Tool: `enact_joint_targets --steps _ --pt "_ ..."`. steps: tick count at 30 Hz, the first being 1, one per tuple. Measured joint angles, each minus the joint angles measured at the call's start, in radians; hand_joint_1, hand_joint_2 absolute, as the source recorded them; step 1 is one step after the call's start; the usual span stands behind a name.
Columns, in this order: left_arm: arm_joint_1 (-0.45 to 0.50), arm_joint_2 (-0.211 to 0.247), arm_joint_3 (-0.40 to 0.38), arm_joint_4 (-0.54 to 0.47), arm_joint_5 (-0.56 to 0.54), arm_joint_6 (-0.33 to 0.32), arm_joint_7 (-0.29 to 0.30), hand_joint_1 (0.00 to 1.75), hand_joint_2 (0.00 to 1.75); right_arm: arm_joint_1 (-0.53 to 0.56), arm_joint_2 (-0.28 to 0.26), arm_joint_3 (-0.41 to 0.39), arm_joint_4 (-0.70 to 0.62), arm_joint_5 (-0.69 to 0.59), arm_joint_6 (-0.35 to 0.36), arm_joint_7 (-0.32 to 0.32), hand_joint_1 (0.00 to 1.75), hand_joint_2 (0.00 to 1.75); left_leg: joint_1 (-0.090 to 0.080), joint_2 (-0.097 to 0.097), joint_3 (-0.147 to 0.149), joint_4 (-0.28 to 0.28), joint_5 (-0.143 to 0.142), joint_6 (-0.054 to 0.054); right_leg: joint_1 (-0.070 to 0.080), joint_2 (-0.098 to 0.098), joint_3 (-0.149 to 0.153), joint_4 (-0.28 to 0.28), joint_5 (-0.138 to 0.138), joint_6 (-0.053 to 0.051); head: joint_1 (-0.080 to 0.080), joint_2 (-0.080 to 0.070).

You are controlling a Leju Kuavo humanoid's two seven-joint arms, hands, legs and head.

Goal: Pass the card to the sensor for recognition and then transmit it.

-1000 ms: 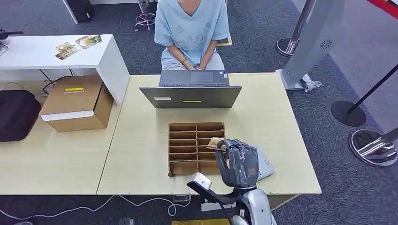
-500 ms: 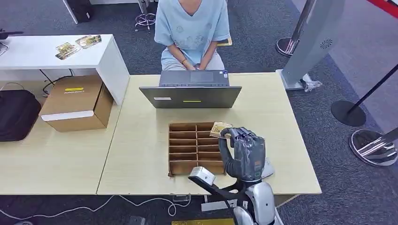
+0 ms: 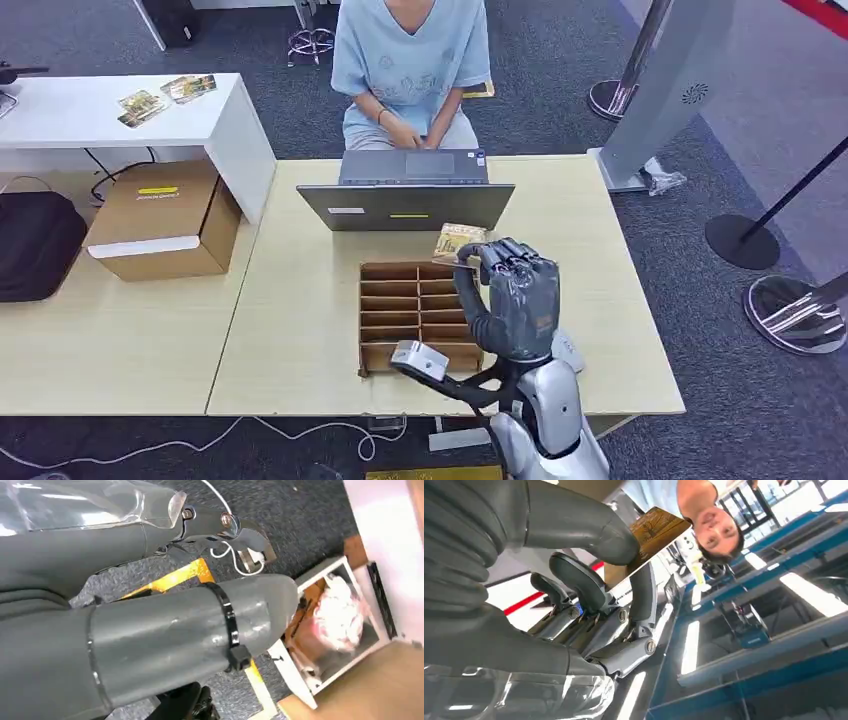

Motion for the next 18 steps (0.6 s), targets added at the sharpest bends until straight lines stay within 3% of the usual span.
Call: enact_joint_targets --steps 18 --pt "-0.015 0.001 -0.077 0.000 -0.024 0.001 0.007 0.00 0.00 -0.214 -0.035 0.049 0.143 -0.054 0.000 0.028 1.69 1.75 0.000 0.000 0.000 0.000 0.000 0.000 0.000 0.000 0.000 0.000 0.001 0.001 0.000 0.000"
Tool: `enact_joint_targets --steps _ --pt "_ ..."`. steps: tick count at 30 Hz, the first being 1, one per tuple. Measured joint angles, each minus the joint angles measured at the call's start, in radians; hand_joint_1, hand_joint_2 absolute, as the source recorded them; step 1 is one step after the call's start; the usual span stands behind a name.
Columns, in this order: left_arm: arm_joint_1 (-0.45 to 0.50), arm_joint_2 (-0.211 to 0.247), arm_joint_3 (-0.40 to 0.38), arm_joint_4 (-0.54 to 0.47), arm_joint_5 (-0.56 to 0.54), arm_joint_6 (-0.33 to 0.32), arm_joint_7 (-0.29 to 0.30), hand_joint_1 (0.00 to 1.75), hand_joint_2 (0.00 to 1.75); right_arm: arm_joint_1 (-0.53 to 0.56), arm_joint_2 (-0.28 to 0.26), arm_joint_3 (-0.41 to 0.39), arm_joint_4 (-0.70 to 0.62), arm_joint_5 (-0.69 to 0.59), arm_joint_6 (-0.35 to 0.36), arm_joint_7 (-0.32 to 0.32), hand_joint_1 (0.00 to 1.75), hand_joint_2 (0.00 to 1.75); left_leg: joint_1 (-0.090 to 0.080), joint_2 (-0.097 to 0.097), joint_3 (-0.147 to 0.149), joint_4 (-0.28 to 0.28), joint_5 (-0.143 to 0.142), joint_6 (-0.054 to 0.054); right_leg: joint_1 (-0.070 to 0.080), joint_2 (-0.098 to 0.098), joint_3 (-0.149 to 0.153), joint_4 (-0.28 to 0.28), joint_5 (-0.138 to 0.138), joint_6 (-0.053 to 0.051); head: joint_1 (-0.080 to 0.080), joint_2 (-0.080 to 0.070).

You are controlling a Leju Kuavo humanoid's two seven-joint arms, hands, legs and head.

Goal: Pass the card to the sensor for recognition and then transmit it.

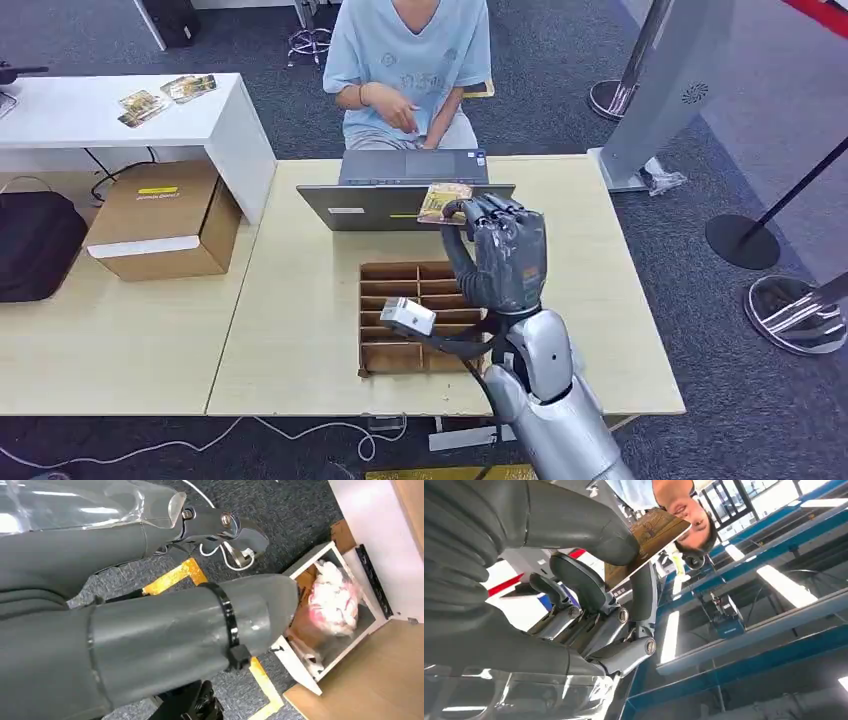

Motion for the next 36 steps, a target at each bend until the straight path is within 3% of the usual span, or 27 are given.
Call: enact_joint_targets --steps 10,11,15,18,21,28,36 --pt "-0.014 0.003 -0.085 0.000 -0.066 0.021 0.011 0.00 0.00 -0.140 -0.003 0.021 0.110 -0.007 0.086 0.029 1.71 1.75 0.000 0.000 0.000 0.000 0.000 0.000 0.000 0.000 0.000 0.000 0.001 0.000 0.000 0.000" --pt "-0.016 0.003 -0.093 0.000 -0.065 0.021 0.019 0.00 1.75 -0.166 -0.002 0.022 0.132 -0.042 0.114 0.023 1.68 1.75 0.000 0.000 0.000 0.000 0.001 0.000 0.000 0.000 0.000 0.000 0.001 0.000 0.000 0.000" --pt "-0.017 0.003 -0.096 0.000 0.011 -0.003 0.038 0.00 1.75 -0.261 0.016 0.023 0.219 -0.208 0.191 -0.018 1.69 1.75 0.000 0.000 0.000 0.000 0.001 0.000 0.000 0.000 0.000 0.000 0.001 0.000 0.000 0.000" --pt "-0.018 0.005 -0.105 0.000 -0.018 0.003 0.037 0.00 1.75 -0.318 0.027 0.023 0.277 -0.219 0.203 -0.024 1.68 1.75 0.000 0.000 0.000 0.000 0.001 0.000 0.000 0.000 0.000 0.000 0.001 0.000 0.000 0.000" --pt "-0.023 0.006 -0.163 0.000 -0.121 0.028 0.035 0.00 1.75 -0.364 0.032 0.026 0.321 -0.214 0.210 -0.023 1.69 1.75 0.000 0.000 0.000 0.000 0.001 0.000 0.000 0.000 0.000 0.000 0.001 0.000 0.000 0.000" --pt "-0.031 0.006 -0.211 0.000 -0.081 0.022 0.038 0.00 1.75 -0.473 0.033 0.030 0.439 -0.206 0.227 0.008 1.68 1.75 -0.001 0.000 0.000 0.000 0.001 0.000 -0.001 0.000 0.000 0.000 0.002 0.000 0.000 0.000" --pt "-0.041 0.005 -0.264 0.000 -0.134 0.030 0.060 0.00 1.75 -0.564 0.062 0.017 0.576 -0.362 0.319 -0.016 1.69 1.75 -0.001 0.000 0.000 0.001 0.001 0.000 -0.001 0.000 0.000 0.000 0.002 0.000 0.000 0.000"
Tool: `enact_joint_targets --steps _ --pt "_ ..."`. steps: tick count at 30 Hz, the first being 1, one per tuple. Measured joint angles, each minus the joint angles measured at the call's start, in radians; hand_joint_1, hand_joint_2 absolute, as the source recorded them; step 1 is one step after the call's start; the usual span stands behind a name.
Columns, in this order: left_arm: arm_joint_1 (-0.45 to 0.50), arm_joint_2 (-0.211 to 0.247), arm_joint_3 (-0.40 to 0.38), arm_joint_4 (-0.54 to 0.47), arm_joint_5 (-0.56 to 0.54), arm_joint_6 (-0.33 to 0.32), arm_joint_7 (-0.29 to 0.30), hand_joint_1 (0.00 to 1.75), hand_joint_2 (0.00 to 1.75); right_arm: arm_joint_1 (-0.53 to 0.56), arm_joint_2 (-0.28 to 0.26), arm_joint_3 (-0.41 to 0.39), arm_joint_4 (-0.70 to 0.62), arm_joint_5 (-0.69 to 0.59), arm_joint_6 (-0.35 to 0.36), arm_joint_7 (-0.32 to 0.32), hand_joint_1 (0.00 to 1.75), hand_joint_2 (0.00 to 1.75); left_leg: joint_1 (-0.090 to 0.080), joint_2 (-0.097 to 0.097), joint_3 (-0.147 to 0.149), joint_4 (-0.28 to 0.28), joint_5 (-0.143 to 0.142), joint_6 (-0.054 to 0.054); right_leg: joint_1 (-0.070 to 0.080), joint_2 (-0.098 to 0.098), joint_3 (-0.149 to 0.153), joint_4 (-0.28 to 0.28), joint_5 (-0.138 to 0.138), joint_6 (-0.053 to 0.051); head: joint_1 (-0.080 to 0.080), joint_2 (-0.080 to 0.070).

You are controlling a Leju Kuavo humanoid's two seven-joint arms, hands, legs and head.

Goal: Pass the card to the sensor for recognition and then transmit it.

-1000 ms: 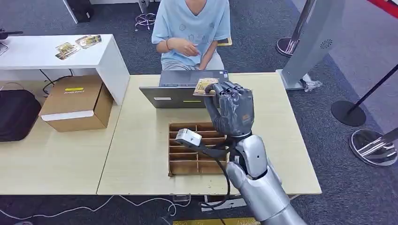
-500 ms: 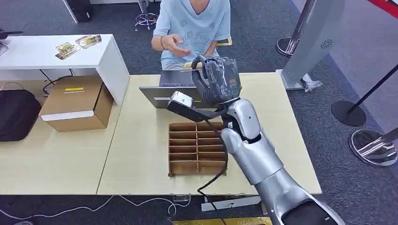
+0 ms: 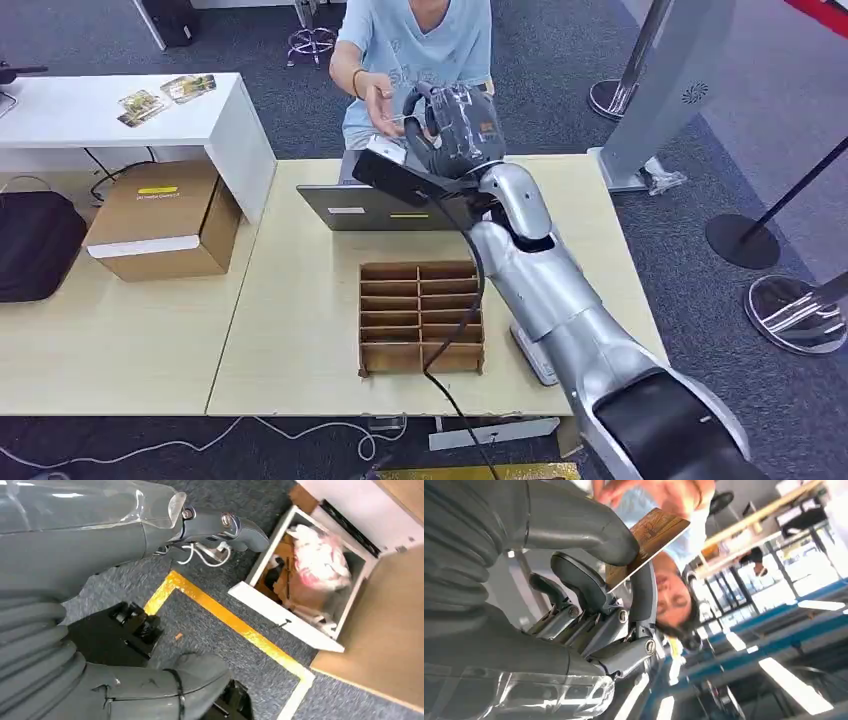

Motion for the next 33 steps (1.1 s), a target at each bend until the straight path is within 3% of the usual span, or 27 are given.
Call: enact_joint_targets --steps 4,5,7,9,11,12,14,16,19,22,24,25,26,28,33 --pt "-0.008 0.000 -0.038 0.000 -0.035 0.031 0.008 0.00 1.75 -0.052 0.016 0.002 0.087 0.033 -0.009 0.033 1.69 1.75 0.000 0.000 0.000 0.000 0.000 0.000 0.000 0.000 0.000 0.000 0.000 0.000 0.000 0.000" --pt "-0.009 0.000 -0.050 0.000 -0.049 0.040 0.008 0.00 0.00 -0.067 0.019 0.008 0.110 0.071 -0.023 0.048 1.66 1.75 0.000 0.000 0.000 0.000 0.000 0.000 0.000 0.000 0.000 0.000 0.000 0.000 0.000 0.000" --pt "-0.012 0.000 -0.076 0.000 -0.087 0.055 0.011 0.00 0.00 -0.097 0.027 0.026 0.150 0.124 -0.029 0.070 1.68 1.75 0.000 0.000 0.000 0.000 0.000 0.000 0.000 0.000 0.000 0.000 0.000 0.000 0.000 0.000" --pt "-0.019 0.002 -0.131 0.000 -0.214 0.072 0.033 0.00 0.00 -0.114 0.036 0.037 0.179 0.151 -0.025 0.081 1.69 1.75 0.000 0.000 0.000 0.000 0.000 0.000 0.000 0.000 0.000 0.000 0.000 0.000 0.000 0.000" --pt "-0.045 0.002 -0.247 0.000 -0.487 0.006 0.169 0.00 0.00 -0.124 0.043 0.051 0.196 0.179 -0.017 0.090 1.68 1.75 0.000 -0.001 0.000 0.000 0.000 0.000 0.000 -0.001 0.000 0.000 0.000 0.000 0.000 0.000" --pt "-0.059 0.003 -0.348 0.000 -0.637 -0.023 0.237 0.00 0.00 -0.129 0.048 0.057 0.203 0.189 -0.010 0.096 1.68 1.75 0.000 0.000 0.000 0.000 0.000 0.000 0.000 -0.001 0.000 0.000 0.000 0.000 0.000 0.000" --pt "-0.074 0.006 -0.458 0.000 -0.787 -0.009 0.254 0.00 0.00 -0.139 0.057 0.064 0.216 0.201 -0.002 0.114 1.69 1.75 0.000 0.001 0.000 0.000 0.000 0.000 0.000 0.001 0.000 0.000 0.000 0.000 0.000 0.000" --pt "-0.083 0.009 -0.529 0.000 -0.772 -0.014 0.276 0.00 0.00 -0.145 0.060 0.068 0.228 0.210 0.004 0.122 1.62 1.75 0.000 0.000 0.000 0.000 0.000 0.000 0.000 0.000 0.000 0.000 0.000 0.000 0.000 0.000" --pt "-0.104 0.013 -0.629 0.000 -0.817 -0.075 0.313 0.00 0.00 -0.153 0.062 0.075 0.244 0.233 0.001 0.132 1.61 1.75 0.000 0.000 0.000 0.000 0.000 0.000 0.000 0.000 0.000 0.000 0.000 0.000 0.000 0.000" --pt "-0.108 0.016 -0.670 0.000 -0.805 -0.044 0.320 0.00 0.00 -0.156 0.062 0.076 0.259 0.245 -0.002 0.135 1.61 1.75 0.000 0.000 0.000 0.000 0.000 0.000 0.000 0.000 0.000 0.000 0.000 0.000 0.000 0.000" --pt "-0.105 0.017 -0.670 0.000 -0.774 -0.006 0.308 0.00 0.00 -0.156 0.061 0.076 0.264 0.252 -0.002 0.138 1.45 1.75 0.000 0.000 0.000 0.000 0.000 0.000 0.000 0.000 0.000 0.000 0.000 0.000 0.000 0.000" --pt "-0.103 0.017 -0.670 0.000 -0.760 0.011 0.300 0.00 0.00 -0.157 0.061 0.076 0.267 0.254 -0.003 0.138 1.13 1.75 0.000 0.000 0.000 0.000 0.000 0.000 0.000 0.000 0.000 0.000 0.000 0.000 0.000 0.000" --pt "-0.102 0.017 -0.670 0.000 -0.754 0.021 0.294 0.00 0.00 -0.158 0.060 0.076 0.269 0.255 -0.004 0.138 0.09 1.75 0.000 0.000 0.000 0.000 0.000 0.000 0.000 0.000 0.000 0.000 0.000 0.000 0.000 0.000" --pt "-0.097 0.018 -0.668 0.000 -0.745 0.026 0.275 0.00 0.00 -0.158 0.058 0.073 0.273 0.255 -0.007 0.136 0.00 1.75 0.000 0.000 0.000 0.000 0.000 0.000 0.000 0.000 0.000 0.000 0.000 0.000 0.000 0.000" --pt "-0.088 0.019 -0.648 0.000 -0.726 0.030 0.244 0.00 0.00 -0.158 0.052 0.061 0.277 0.255 -0.016 0.131 0.00 1.75 0.000 0.000 0.000 0.000 0.000 0.000 0.000 0.000 0.000 0.000 0.000 0.000 0.000 0.000"
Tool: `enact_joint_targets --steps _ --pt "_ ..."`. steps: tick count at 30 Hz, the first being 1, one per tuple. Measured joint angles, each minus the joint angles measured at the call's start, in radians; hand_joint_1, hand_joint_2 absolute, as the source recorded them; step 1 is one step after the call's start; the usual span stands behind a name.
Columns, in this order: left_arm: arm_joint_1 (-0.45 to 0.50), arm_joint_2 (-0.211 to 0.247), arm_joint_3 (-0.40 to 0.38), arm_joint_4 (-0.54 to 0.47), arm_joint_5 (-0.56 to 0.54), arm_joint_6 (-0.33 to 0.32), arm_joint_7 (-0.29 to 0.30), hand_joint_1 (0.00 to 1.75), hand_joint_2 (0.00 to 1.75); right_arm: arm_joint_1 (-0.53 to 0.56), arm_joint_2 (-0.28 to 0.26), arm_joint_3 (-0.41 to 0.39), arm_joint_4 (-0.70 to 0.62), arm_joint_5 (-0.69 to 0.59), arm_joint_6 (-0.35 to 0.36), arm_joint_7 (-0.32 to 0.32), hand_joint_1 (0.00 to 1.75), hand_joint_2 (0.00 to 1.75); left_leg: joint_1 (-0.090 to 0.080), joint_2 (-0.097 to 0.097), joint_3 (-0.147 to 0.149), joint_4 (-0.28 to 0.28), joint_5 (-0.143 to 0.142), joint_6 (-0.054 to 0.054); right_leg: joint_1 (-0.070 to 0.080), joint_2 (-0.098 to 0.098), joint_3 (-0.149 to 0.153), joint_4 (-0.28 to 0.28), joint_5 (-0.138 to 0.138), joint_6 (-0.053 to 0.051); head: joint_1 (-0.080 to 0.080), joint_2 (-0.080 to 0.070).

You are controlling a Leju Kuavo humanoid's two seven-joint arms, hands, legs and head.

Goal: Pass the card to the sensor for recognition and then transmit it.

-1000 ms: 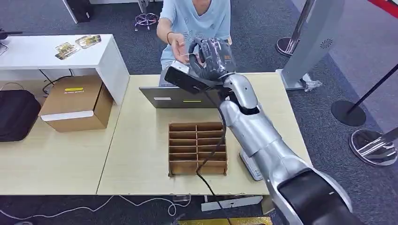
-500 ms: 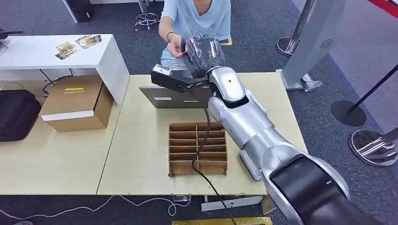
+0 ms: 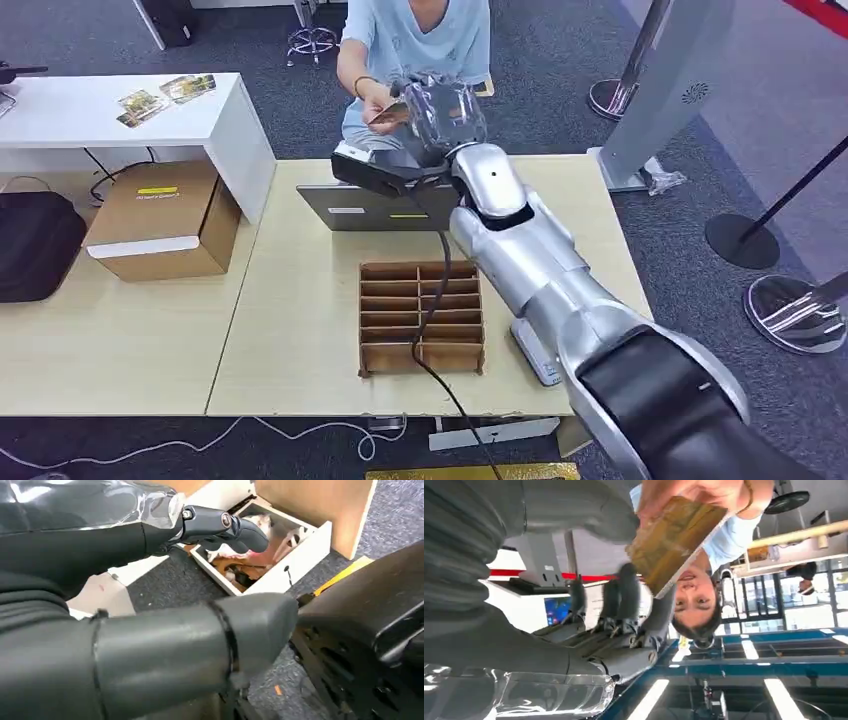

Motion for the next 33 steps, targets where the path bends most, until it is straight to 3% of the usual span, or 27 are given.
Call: enact_joint_targets --steps 8,20,27,33 --pt "0.002 0.001 0.010 0.000 -0.019 0.016 -0.001 0.00 0.00 0.000 -0.008 -0.023 0.001 0.003 -0.016 -0.008 0.00 1.75 0.000 0.000 0.000 0.000 0.000 0.000 0.000 0.000 0.000 0.000 0.000 0.000 0.000 0.000" --pt "0.039 0.003 0.143 0.000 0.090 0.082 -0.084 0.00 0.00 0.000 -0.035 -0.075 -0.015 -0.017 -0.101 -0.043 0.00 1.75 0.000 0.000 0.000 0.000 0.000 0.000 0.000 0.000 0.000 0.000 0.000 0.000 0.000 0.000" --pt "0.052 0.004 0.175 0.000 0.076 0.096 -0.084 0.00 0.00 0.062 -0.077 -0.138 -0.125 -0.149 -0.177 -0.146 0.00 1.75 0.000 0.000 0.000 0.000 0.000 0.000 0.000 0.000 0.000 0.000 0.000 0.000 0.000 0.000" --pt "0.060 0.005 0.178 0.000 0.018 0.097 -0.024 0.00 0.00 0.212 -0.144 -0.185 -0.358 -0.361 -0.116 -0.220 0.00 1.75 0.000 0.000 0.000 0.000 0.000 0.000 0.000 0.000 0.000 -0.001 0.000 0.000 0.000 0.000"
